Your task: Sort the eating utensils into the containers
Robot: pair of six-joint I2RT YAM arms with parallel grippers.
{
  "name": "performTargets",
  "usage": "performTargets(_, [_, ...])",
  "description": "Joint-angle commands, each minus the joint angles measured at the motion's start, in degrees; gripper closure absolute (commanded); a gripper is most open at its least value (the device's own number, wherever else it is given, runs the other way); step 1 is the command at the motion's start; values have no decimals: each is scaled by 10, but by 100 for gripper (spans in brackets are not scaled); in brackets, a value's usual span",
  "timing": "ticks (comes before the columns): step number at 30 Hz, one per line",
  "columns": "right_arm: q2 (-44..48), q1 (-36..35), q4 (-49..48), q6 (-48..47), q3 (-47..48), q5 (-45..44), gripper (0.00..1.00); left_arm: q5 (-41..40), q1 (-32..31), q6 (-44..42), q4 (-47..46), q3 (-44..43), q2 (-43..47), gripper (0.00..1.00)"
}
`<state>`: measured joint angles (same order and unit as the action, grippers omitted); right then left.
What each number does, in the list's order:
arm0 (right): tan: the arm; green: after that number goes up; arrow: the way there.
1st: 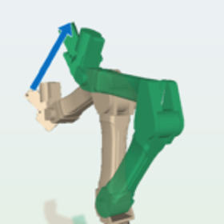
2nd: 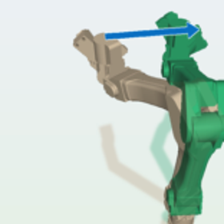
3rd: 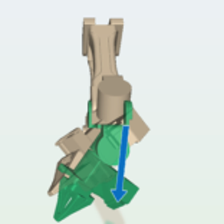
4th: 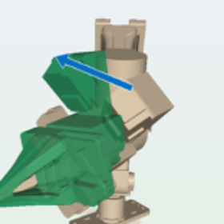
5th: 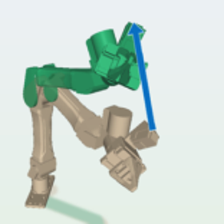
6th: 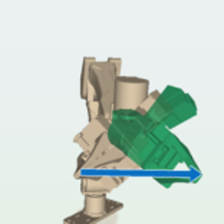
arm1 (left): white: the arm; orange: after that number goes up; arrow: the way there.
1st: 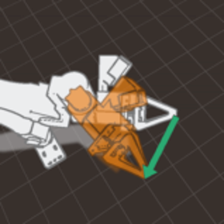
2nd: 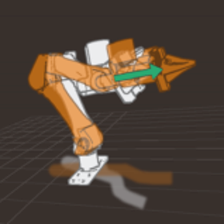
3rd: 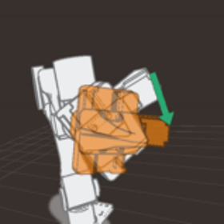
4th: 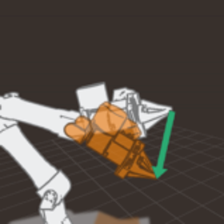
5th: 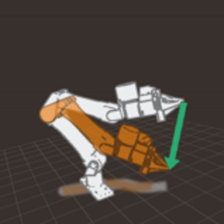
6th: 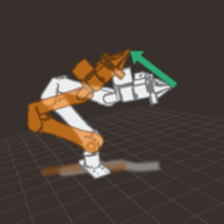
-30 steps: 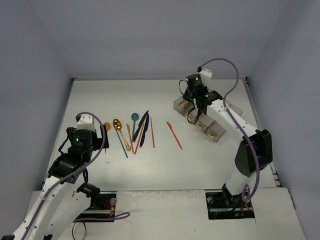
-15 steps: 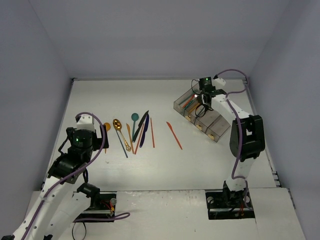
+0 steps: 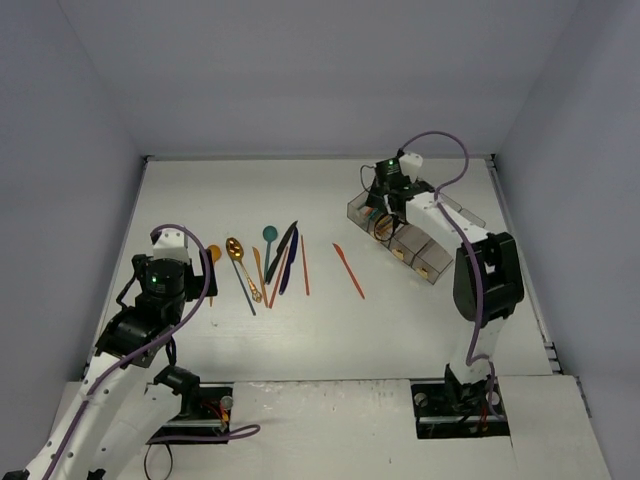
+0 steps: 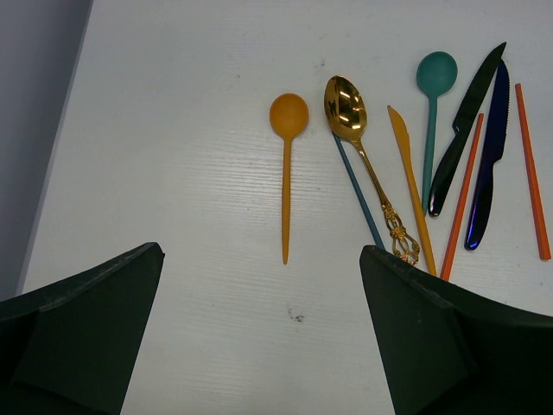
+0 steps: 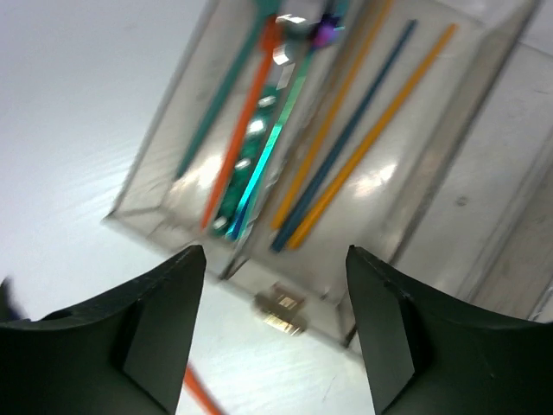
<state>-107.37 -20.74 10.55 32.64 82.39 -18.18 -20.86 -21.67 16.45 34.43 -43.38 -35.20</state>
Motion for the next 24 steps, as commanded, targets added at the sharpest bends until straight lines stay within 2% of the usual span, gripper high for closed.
performTargets(1, [74, -92, -13, -90, 3, -21, 26, -7, 2, -9, -29, -10, -5, 3])
performTargets(3, [80, -134, -13, -93, -10, -6, 18, -6, 3, -9, -29, -11, -6, 2])
performTargets(5, [79, -164, -13, -94, -23, -4, 14, -6, 3, -9, -30, -11, -7, 3])
performTargets(12, [36, -257, -13, -58, -35, 2, 13, -3, 2, -8, -29, -11, -9, 2])
performTargets(17, [-10, -301, -14, -33, -27, 0, 20, -3, 2, -8, -29, -10, -9, 3])
performTargets(24, [-56, -315, -14, -20, -36, 9, 36, -1, 2, -8, -29, -10, -7, 3])
